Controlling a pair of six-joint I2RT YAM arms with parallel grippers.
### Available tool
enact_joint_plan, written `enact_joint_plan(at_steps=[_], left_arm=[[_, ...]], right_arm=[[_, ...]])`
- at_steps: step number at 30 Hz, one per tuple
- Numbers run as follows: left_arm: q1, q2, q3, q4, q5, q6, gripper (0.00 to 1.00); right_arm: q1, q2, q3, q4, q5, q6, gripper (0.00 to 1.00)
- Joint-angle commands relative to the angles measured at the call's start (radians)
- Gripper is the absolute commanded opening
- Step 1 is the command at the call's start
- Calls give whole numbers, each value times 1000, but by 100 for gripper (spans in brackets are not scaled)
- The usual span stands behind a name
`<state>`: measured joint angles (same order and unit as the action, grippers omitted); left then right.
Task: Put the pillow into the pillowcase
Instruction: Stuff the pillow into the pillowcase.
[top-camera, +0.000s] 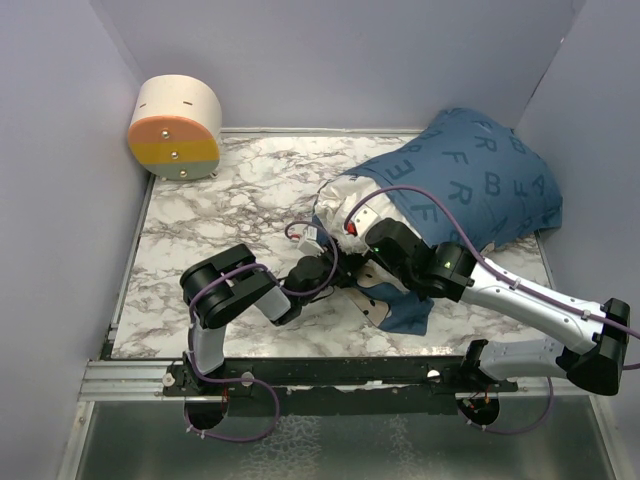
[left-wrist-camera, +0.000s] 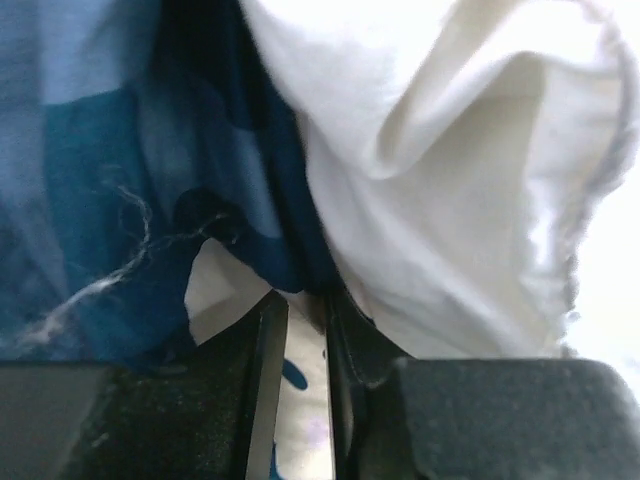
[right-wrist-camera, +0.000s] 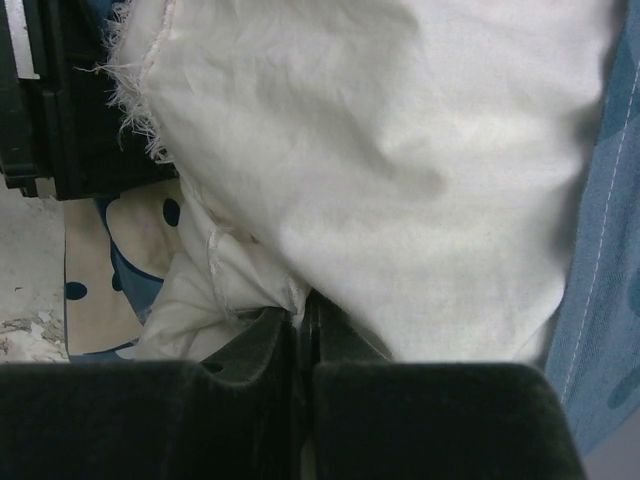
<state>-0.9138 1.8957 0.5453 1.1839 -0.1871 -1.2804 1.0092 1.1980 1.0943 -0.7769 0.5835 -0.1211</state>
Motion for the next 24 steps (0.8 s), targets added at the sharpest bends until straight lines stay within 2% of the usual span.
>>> enact_joint_plan(at_steps=[1, 16, 20, 24], left_arm=[[0, -19, -43, 109, 29, -45, 30], [-7, -3, -27, 110, 4, -57, 42], [-7, 15, 8, 73, -21, -58, 53], [-4, 47, 55, 46, -25, -53, 55]], right_arm=[[-8, -28, 1, 59, -4, 2, 1], [-11, -26, 3, 58, -5, -2, 1], [-12, -25, 1, 58, -7, -4, 1], [-15, -29, 0, 57, -9, -5, 1]])
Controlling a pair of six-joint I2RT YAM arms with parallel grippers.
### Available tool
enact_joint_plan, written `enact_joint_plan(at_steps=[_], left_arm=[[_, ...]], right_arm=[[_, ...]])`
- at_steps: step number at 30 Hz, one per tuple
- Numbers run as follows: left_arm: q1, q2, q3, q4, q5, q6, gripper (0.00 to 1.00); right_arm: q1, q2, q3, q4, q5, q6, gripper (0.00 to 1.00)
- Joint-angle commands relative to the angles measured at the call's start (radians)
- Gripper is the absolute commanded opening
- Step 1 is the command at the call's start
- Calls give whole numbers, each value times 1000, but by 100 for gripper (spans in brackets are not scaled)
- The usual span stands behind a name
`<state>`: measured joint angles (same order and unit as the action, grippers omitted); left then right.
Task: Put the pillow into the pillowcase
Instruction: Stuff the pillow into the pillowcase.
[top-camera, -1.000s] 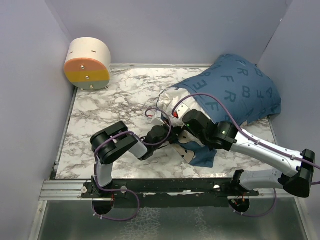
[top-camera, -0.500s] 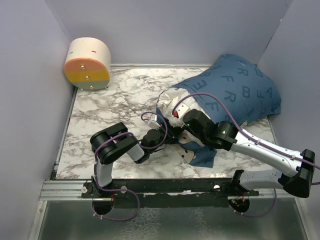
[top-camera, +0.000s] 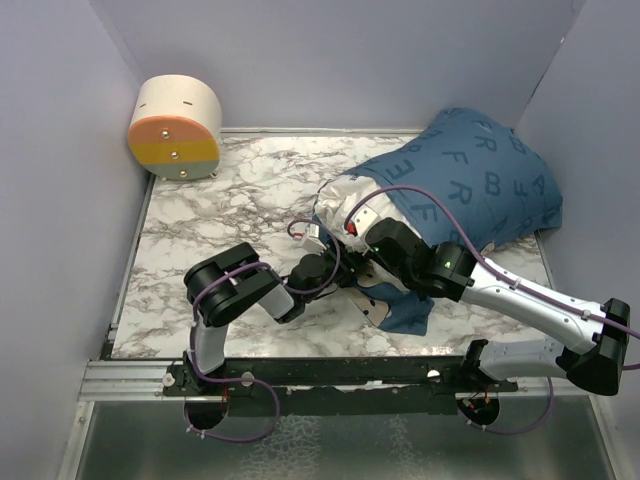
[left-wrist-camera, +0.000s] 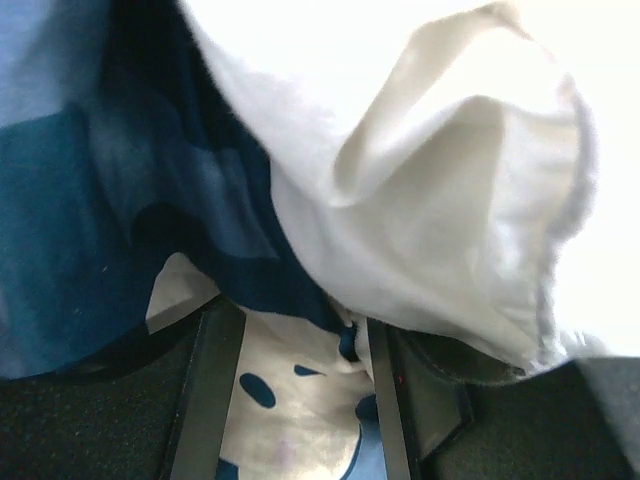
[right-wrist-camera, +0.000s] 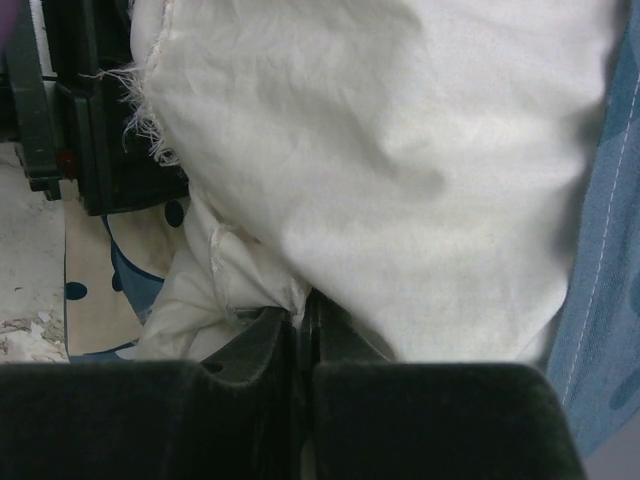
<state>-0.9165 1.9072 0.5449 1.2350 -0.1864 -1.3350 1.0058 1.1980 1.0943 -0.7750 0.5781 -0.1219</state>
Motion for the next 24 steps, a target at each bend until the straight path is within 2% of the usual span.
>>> enact_joint_plan(at_steps=[1, 4, 7, 9, 12, 17, 18, 19, 20, 24], left_arm=[[-1, 46, 67, -19, -25, -3, 55], [1, 80, 97, -75, -30, -18, 51], [7, 122, 113, -109, -32, -41, 34], [9, 144, 119, -124, -32, -46, 28], [8, 166, 121, -127, -28, -43, 26], [14, 191, 148, -148, -1, -3, 29], [17, 193, 151, -147, 6, 3, 24], [19, 193, 150, -132, 15, 12, 9], [21, 191, 140, -110, 22, 18, 0], [20, 117, 65, -58, 42, 66, 0]], right_arm=[[-12, -30, 0, 56, -4, -6, 1], [-13, -35, 1, 54, -4, -7, 1], [-13, -38, 2, 54, -6, -7, 1], [-14, -39, 0, 54, -6, -9, 1], [-15, -40, -6, 61, -8, -10, 1], [-19, -29, -21, 77, -24, -12, 1], [-21, -26, -24, 80, -27, -11, 1], [-22, -25, -28, 84, -28, -12, 1], [-23, -21, -33, 88, -30, -12, 1], [-52, -7, -55, 113, -48, -12, 1]])
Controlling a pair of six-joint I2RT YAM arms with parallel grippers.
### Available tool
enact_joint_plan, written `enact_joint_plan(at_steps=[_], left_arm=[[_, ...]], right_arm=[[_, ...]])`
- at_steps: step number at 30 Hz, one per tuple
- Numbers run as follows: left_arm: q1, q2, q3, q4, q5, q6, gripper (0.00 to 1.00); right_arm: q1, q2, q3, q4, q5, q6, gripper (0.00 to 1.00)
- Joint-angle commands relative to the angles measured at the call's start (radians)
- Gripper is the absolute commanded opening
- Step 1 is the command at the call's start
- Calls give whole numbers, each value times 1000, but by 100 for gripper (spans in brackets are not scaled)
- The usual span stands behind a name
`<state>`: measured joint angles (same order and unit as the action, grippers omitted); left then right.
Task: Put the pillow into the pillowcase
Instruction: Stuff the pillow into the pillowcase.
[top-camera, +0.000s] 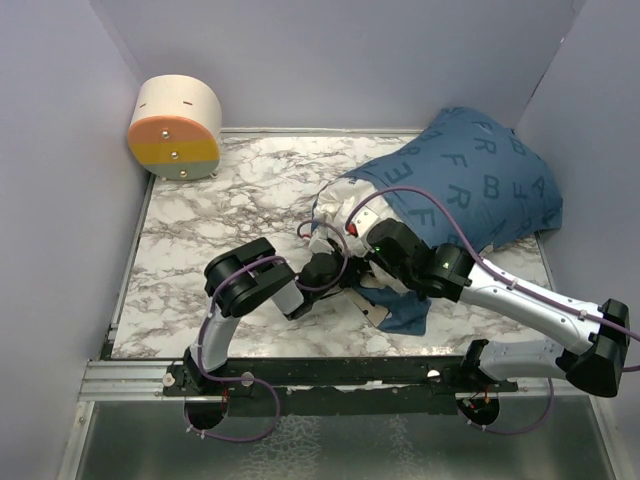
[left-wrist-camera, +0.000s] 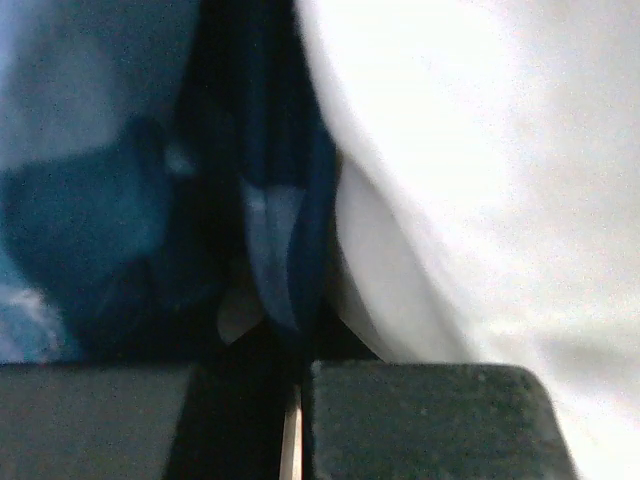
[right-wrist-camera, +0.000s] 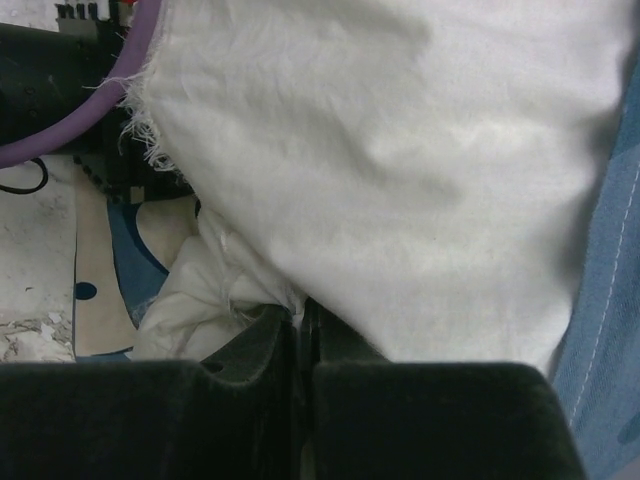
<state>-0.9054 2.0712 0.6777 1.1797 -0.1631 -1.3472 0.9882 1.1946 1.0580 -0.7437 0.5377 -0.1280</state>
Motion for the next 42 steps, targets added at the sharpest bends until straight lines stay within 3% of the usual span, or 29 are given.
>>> enact_joint_plan(at_steps=[1, 7, 15, 24, 28, 33, 42], left_arm=[[3, -76, -98, 18, 18, 89, 0], [-28, -252, -259, 80, 56, 158, 0], [-50, -541, -280, -1, 177, 252, 0], [-53, -1101, -255, -544, 164, 416, 0], [-53, -1293, -262, -695, 109, 431, 0], [-52, -1303, -213, -707, 122, 431, 0], [-53, -1125, -86, -583, 316, 335, 0]], right_arm=[[-53, 3, -23, 87, -22, -3, 1], [-126, 46, -36, 130, -86, 22, 1], [-136, 223, -64, 258, -151, 102, 1], [-268, 306, -95, 371, -103, 136, 1], [-281, 323, -88, 387, -120, 141, 1], [-280, 397, -146, 424, -198, 171, 1], [-280, 438, -169, 555, -337, 276, 2]])
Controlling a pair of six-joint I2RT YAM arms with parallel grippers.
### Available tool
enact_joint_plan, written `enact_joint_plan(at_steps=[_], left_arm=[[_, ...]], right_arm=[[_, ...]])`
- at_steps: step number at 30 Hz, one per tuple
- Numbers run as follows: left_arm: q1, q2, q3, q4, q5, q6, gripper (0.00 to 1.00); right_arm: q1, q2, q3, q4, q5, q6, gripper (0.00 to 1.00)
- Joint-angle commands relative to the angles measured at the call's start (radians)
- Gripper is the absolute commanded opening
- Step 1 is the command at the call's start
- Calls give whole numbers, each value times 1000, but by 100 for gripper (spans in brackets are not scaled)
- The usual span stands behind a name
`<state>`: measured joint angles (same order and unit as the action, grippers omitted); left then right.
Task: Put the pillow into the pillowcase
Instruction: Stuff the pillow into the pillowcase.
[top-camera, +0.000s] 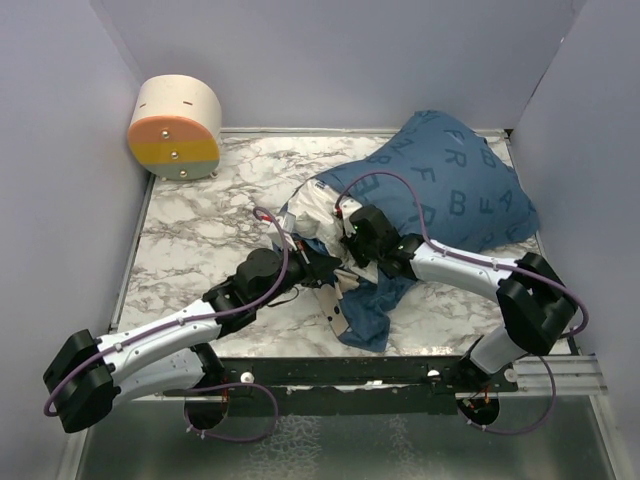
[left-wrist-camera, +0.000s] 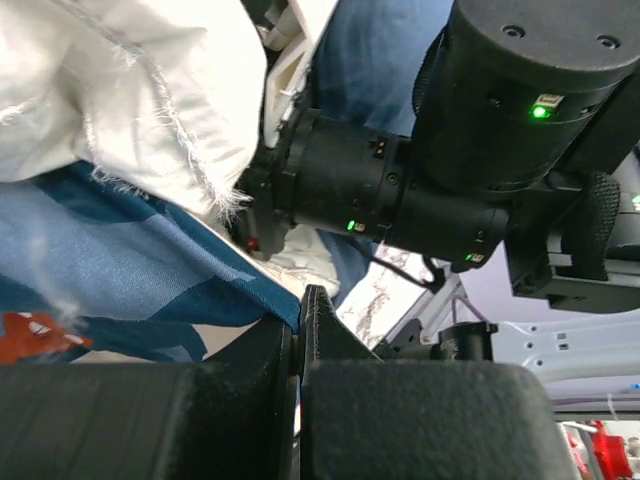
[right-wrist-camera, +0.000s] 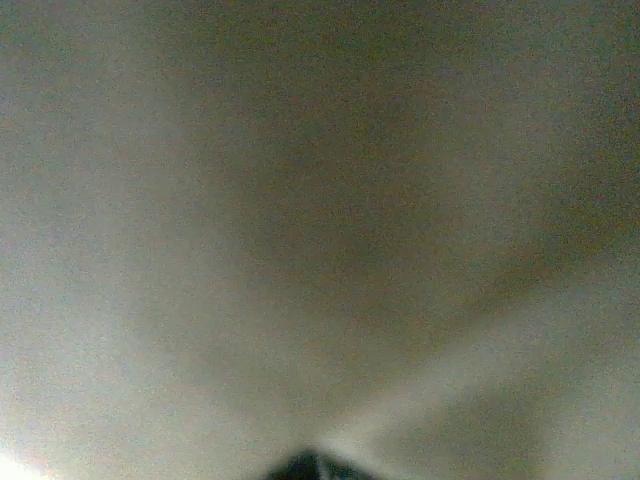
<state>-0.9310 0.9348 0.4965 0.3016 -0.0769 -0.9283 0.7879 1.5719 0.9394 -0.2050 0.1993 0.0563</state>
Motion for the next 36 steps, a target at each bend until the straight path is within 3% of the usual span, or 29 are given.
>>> enact_joint_plan(at_steps=[1, 3, 7, 10, 14, 19, 26, 32, 36], left_arm=[[-28, 33, 86, 330, 246, -106, 0], [-26, 52, 94, 332, 253, -109, 0], [24, 0, 208, 157, 182, -3, 0], [110, -3, 247, 96, 177, 14, 0], [209, 92, 185, 178, 281, -59, 0], [215, 136, 69, 261, 310, -92, 0], [216, 91, 10, 224, 293, -70, 0], [216, 73, -13, 212, 313, -59, 0], [217, 57, -25, 200, 318, -54, 0]], right_arm=[[-78, 59, -32, 16, -34, 91, 2], [-78, 62, -7, 13, -103, 81, 8], [-78, 67, -28, -30, -201, 33, 25], [-78, -3, -98, -18, -370, 10, 28], [-78, -176, -171, 43, -609, 32, 36], [-79, -413, -99, 8, -596, 45, 52], [-79, -459, 33, -87, -582, -6, 54], [-80, -484, 31, -6, -532, -13, 54], [-79, -473, 51, 87, -659, -7, 53]])
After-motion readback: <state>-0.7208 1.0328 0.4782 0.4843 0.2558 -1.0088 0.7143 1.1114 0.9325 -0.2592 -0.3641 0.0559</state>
